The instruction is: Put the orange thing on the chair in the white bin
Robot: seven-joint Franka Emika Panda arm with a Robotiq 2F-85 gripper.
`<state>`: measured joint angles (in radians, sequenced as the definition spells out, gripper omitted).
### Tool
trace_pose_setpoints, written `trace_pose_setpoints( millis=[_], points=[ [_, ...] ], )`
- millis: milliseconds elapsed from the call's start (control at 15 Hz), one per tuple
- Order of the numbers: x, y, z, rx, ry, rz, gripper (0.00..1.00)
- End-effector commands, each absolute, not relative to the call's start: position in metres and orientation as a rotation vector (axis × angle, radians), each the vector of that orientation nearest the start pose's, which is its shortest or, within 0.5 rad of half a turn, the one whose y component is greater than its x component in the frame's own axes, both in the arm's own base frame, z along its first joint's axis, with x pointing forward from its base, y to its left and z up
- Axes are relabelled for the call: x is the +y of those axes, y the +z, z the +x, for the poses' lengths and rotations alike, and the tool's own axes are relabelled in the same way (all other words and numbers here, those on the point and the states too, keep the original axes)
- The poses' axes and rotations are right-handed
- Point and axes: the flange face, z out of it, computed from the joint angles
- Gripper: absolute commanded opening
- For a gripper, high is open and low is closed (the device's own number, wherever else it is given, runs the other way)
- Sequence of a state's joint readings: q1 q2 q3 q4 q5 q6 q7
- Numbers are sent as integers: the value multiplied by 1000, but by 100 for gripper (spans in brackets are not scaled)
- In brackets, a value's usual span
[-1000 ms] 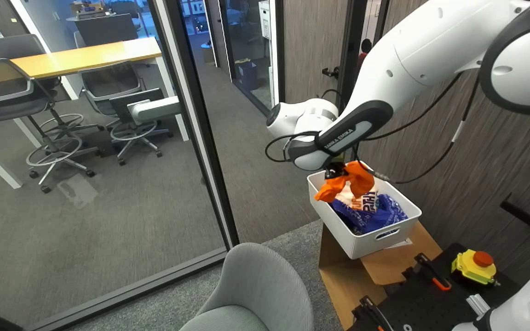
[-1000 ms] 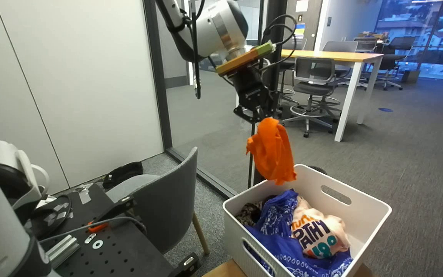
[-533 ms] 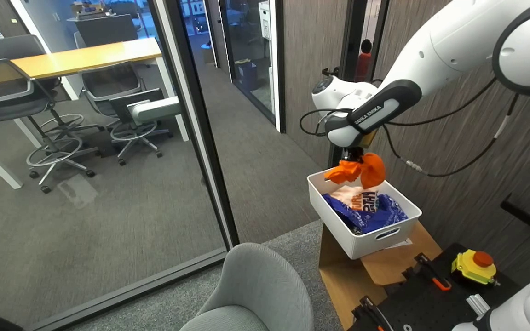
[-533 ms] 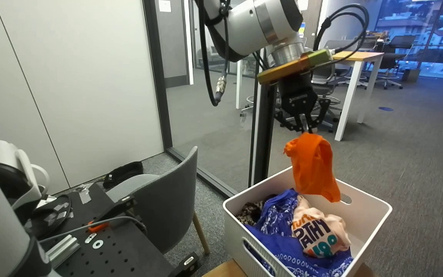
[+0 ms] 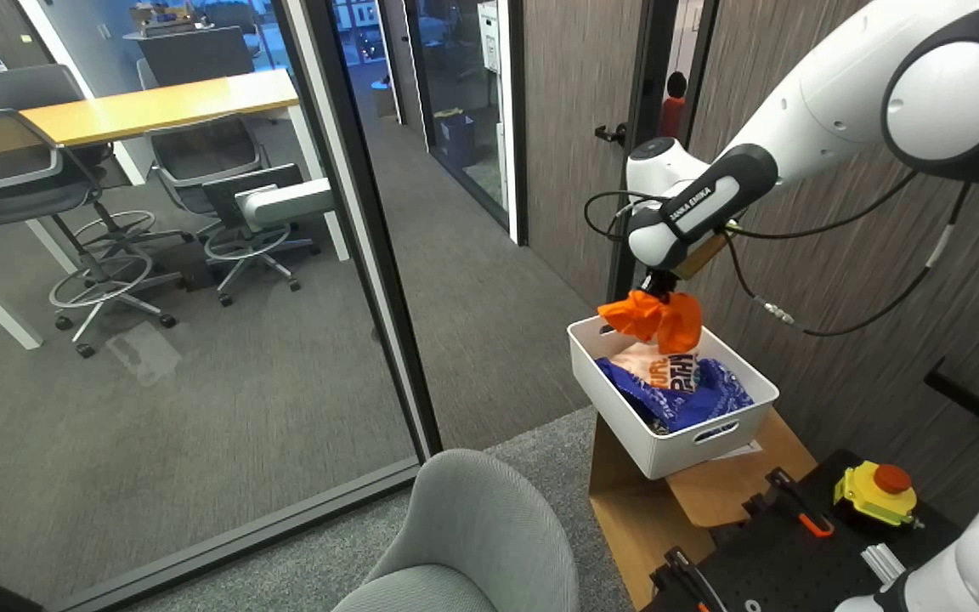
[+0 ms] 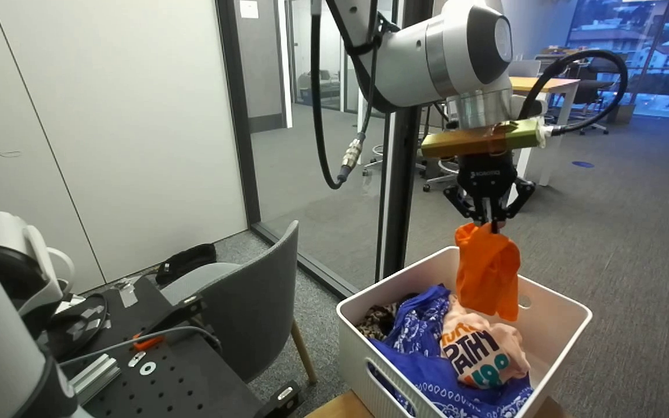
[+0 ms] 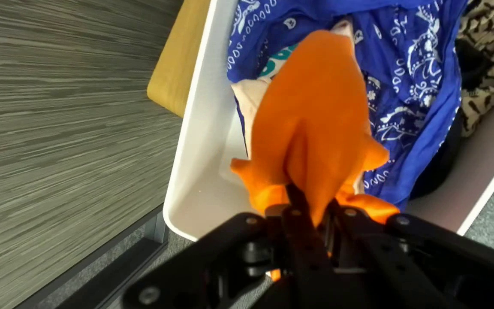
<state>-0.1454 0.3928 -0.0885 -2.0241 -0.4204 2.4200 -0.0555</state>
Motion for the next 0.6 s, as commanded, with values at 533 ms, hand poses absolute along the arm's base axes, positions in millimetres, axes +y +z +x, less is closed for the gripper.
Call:
trace_pose_setpoints(
  millis=[533],
  points=[
    [-171,199,591,118,-131,-3316,3]
  ],
)
